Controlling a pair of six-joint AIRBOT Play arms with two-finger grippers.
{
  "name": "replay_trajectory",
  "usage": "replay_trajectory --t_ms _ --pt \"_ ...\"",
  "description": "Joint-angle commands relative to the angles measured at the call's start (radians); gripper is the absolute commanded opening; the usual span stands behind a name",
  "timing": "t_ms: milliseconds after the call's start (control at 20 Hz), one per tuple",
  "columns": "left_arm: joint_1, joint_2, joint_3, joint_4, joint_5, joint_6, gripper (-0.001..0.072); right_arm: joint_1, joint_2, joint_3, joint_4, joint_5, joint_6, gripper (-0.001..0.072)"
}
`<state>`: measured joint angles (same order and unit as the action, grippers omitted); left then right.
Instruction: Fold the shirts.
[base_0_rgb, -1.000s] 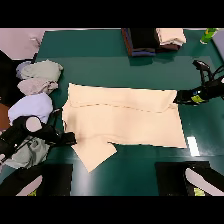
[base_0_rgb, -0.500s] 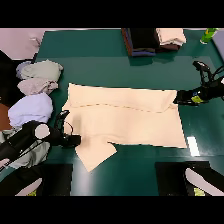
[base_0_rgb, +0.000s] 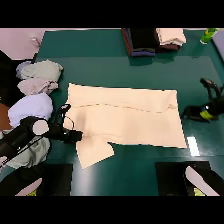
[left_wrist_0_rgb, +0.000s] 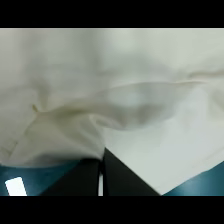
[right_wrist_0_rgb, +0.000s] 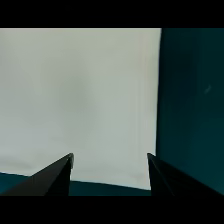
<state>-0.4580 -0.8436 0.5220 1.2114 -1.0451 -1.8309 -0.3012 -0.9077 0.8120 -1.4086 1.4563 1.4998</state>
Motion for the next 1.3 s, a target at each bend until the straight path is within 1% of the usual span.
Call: replay_trajectory --t_ms 0,150,300,450,550,700,750,850,900,950,1000,1100,1250 --pt "0.0 0.0 0.015 0.003 -0.013 0.025 0.0022 -0.141 0.076 -0.177 -0.033 0.024 -0.01 0.0516" --pt "0.0 0.0 0.015 0.003 -0.011 0.034 0.0022 -0.172 0.082 -0.258 -0.033 0.002 -0.009 0.0507" --pt "0.0 0.0 0.015 0.003 -0.011 0.034 0.0022 -0.166 0.041 -0.276 -0.024 -0.019 0.0 0.0506" --pt "0.0 0.0 0.015 0.003 -0.011 0.034 0.0022 -0.108 -0.024 -0.276 -0.024 -0.034 0.01 0.0506" --pt "0.0 0.0 0.015 0.003 -0.015 0.034 0.0022 -0.051 -0.053 -0.276 -0.027 -0.047 0.035 0.0505" --pt "0.0 0.0 0.015 0.003 -0.031 0.034 0.0022 0.007 -0.056 -0.276 -0.026 -0.064 0.045 0.0419" --pt "0.0 0.0 0.015 0.003 -0.033 0.034 0.0022 0.021 -0.046 -0.277 -0.028 -0.064 0.044 0.0326" --pt "0.0 0.0 0.015 0.004 -0.047 0.034 0.0022 0.037 -0.016 -0.277 -0.034 -0.064 0.043 0.0251" --pt "0.0 0.0 0.015 0.005 -0.054 0.035 0.0022 0.042 -0.002 -0.277 -0.037 -0.061 0.042 0.0084" --pt "0.0 0.0 0.015 0.005 -0.06 0.05 0.0022 0.042 0.007 -0.277 -0.036 -0.061 0.036 0.0032" --pt "0.0 0.0 0.015 0.009 -0.066 0.06 0.0022 0.042 0.011 -0.276 -0.036 -0.059 0.035 0.0016" --pt "0.0 0.0 0.015 0.02 -0.084 0.06 0.0022 0.042 0.01 -0.275 -0.037 -0.045 0.036 0.0015" --pt "0.0 0.0 0.015 0.028 -0.102 0.06 0.0022 0.037 0.017 -0.275 -0.087 -0.024 0.036 0.0017"
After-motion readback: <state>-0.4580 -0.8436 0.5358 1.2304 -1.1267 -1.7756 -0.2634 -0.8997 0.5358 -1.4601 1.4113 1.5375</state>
